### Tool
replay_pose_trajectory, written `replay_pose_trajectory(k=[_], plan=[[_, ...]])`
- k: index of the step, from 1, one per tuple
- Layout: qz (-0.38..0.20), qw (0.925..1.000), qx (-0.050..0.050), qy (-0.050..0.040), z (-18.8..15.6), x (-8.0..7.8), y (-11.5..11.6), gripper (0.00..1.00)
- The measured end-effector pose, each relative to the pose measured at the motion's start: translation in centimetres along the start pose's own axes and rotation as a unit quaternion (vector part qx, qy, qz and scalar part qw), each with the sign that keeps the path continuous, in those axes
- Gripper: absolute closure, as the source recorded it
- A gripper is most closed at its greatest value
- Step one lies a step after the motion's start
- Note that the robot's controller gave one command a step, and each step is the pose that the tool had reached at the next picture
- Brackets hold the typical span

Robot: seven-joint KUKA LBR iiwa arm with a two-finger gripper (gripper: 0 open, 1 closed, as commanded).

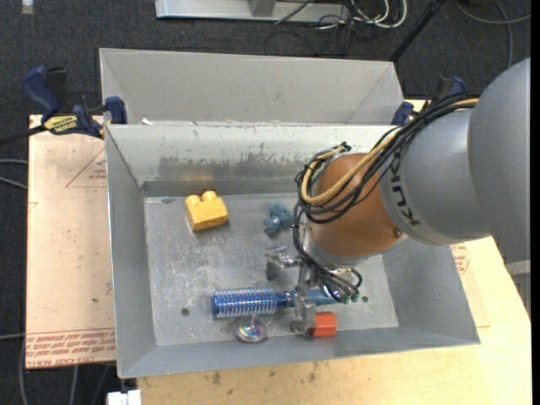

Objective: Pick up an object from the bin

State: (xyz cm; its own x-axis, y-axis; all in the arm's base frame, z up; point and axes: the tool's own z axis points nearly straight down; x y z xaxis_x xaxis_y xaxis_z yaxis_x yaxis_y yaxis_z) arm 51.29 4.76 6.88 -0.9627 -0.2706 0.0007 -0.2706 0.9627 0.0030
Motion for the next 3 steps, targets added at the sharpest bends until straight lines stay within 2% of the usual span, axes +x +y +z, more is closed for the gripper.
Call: replay_pose_trajectory(k=[1,2,3], plan=[[0.000,1.0000,0.000,-0.0004,0.0,0.0,0.0,1.00],[-0.001,1.0000,0.001,-0.0020,-3.4,-0.1,0.1,1.00],[-0.001,1.0000,0.001,-0.0014,-4.3,-0.1,0.1,1.00]])
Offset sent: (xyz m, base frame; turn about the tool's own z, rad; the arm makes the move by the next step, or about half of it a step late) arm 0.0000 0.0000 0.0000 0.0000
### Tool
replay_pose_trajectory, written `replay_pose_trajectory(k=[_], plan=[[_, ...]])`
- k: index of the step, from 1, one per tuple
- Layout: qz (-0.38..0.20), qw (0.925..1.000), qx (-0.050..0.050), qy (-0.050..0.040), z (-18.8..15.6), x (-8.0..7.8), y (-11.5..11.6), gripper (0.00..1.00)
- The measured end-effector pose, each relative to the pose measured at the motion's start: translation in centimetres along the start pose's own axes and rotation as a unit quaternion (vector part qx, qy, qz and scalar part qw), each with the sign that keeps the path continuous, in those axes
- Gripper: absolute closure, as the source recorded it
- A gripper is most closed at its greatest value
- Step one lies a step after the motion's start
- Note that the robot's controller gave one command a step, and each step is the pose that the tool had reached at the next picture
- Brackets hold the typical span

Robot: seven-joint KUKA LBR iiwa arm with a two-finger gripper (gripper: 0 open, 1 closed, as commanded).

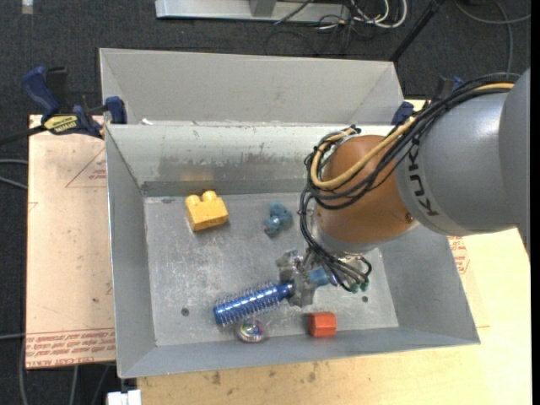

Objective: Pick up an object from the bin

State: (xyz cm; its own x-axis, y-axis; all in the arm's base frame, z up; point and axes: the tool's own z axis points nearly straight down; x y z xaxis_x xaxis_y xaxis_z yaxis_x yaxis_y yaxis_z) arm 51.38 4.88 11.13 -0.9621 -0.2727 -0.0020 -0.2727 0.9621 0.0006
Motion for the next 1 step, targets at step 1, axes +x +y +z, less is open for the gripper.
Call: replay_pose_trajectory(k=[1], plan=[[0.000,1.0000,0.001,-0.0033,-7.98,-0.22,0.01,1.00]])
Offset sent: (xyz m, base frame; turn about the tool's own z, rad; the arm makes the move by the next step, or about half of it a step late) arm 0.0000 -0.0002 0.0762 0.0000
